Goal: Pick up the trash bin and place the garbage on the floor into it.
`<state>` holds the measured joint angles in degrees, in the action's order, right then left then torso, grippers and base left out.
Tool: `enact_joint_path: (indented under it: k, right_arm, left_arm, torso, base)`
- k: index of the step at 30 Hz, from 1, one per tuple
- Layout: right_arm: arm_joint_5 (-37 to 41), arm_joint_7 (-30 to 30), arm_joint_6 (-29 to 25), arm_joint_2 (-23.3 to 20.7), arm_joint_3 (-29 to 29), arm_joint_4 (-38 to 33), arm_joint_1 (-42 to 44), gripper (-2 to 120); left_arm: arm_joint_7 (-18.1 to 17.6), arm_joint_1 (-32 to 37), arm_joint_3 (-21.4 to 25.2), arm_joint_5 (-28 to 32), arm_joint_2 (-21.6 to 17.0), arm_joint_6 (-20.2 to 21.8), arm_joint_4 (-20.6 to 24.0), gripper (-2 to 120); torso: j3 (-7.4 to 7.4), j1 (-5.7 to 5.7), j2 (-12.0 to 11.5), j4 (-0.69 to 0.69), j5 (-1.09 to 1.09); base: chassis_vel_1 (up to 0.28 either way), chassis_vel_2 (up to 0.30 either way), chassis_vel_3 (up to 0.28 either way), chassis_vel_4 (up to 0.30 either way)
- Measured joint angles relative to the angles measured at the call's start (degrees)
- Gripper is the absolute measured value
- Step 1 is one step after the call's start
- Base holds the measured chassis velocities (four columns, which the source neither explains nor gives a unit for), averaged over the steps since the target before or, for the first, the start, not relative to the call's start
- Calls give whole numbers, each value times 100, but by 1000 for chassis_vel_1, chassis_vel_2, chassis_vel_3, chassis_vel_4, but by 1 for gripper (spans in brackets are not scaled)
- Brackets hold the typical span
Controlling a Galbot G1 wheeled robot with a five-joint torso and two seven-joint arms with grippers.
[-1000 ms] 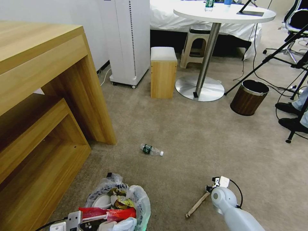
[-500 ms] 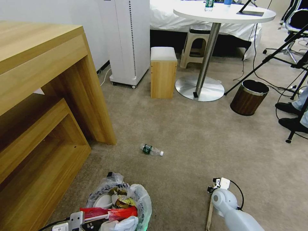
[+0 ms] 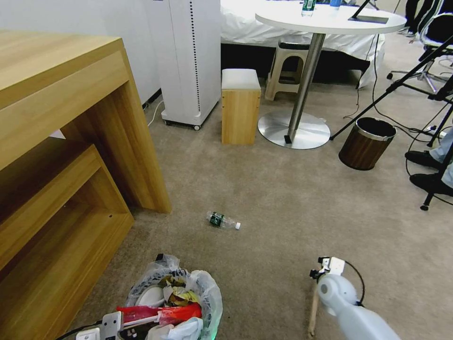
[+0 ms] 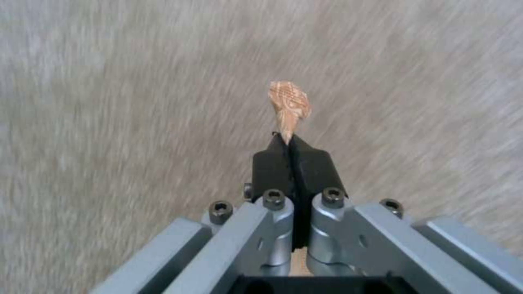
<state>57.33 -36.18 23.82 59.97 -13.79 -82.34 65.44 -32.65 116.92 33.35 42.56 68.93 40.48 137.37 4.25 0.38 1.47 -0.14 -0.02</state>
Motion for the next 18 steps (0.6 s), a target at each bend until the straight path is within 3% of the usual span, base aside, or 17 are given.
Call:
enact_joint_path:
  k: [8,18]
  right_arm:
    - [139,35,10,-249,-227,-434,104,0]
    - [-251,521,-240,-87,-428,-671,550,0]
  left_arm:
    - [-156,188,135,303,-95,18,253,0]
    - [-506,172,419,1095,-373,-3,584,0]
  torso:
    - [0,0,0,1,2]
    - [0,0,0,0,3]
  base:
    - [0,0,0,0]
    - [0,0,0,0]
